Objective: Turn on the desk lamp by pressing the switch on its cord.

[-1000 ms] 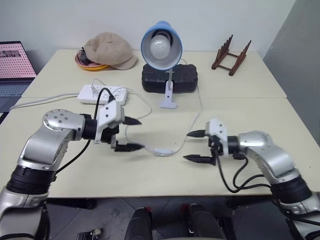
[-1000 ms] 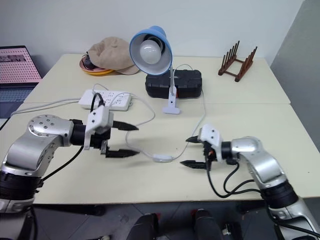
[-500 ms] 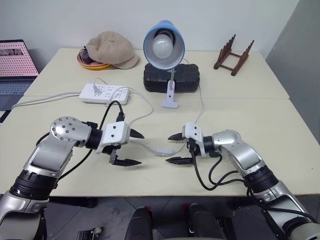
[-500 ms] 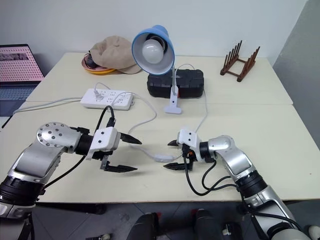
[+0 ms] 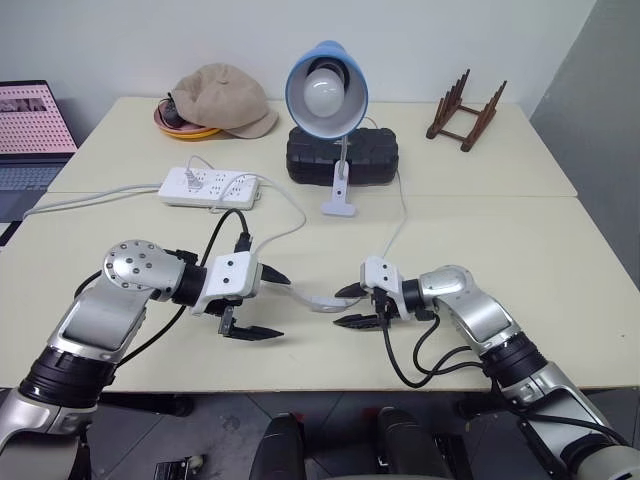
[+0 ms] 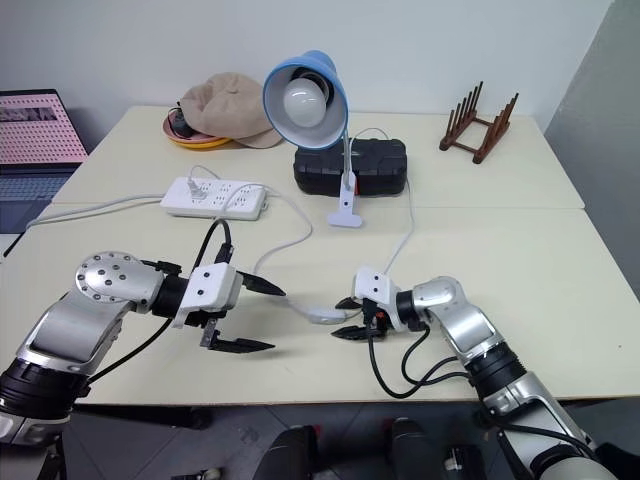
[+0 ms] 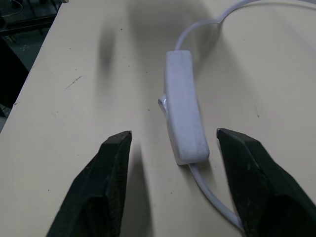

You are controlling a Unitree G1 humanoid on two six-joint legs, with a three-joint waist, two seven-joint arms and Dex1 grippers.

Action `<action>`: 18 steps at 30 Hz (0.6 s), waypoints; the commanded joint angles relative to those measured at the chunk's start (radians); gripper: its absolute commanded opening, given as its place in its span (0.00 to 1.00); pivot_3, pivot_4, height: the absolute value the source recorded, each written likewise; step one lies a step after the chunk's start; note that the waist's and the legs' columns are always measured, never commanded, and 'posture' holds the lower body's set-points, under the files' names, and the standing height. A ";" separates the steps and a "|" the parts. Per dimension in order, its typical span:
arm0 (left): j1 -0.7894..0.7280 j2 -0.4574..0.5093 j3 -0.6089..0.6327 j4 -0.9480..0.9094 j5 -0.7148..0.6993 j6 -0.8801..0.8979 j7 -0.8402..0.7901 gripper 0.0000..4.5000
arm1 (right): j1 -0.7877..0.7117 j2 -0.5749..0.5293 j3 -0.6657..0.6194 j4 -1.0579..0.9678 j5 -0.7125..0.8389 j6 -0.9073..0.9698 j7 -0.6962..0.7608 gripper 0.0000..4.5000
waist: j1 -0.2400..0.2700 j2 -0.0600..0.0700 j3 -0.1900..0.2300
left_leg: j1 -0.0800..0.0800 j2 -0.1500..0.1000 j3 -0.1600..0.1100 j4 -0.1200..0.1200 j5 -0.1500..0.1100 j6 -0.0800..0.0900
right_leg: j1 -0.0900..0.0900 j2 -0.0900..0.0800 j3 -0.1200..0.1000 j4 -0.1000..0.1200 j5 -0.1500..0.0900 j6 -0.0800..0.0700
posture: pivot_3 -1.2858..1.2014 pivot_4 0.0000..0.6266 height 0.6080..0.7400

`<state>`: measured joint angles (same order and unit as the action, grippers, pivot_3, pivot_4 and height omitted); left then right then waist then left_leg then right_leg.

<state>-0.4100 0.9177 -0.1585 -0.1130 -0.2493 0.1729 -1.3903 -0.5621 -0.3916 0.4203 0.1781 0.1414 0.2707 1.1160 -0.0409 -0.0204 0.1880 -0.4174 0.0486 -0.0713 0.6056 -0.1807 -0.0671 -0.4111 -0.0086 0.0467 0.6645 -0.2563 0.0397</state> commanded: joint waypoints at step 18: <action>-0.077 -0.151 0.151 -0.060 -0.394 0.684 0.205 1.00 | 0.010 -0.024 -0.442 -0.306 0.469 0.545 -0.141 0.08 | -0.001 0.000 0.001 | 0.000 0.000 -0.002 0.002 0.000 0.000 | 0.001 0.000 -0.002 0.002 0.002 0.004 | 0.52 0.24 1.00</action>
<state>-0.4730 0.8093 -0.0391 -0.1153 -0.5676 0.7720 -1.2433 -0.5586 -0.4074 0.0218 -0.0261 0.5041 0.7134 0.9868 -0.0415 -0.0204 0.1887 -0.4175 0.0485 -0.0737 0.6076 -0.1807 -0.0670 -0.4096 -0.0085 0.0449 0.6659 -0.2540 0.0438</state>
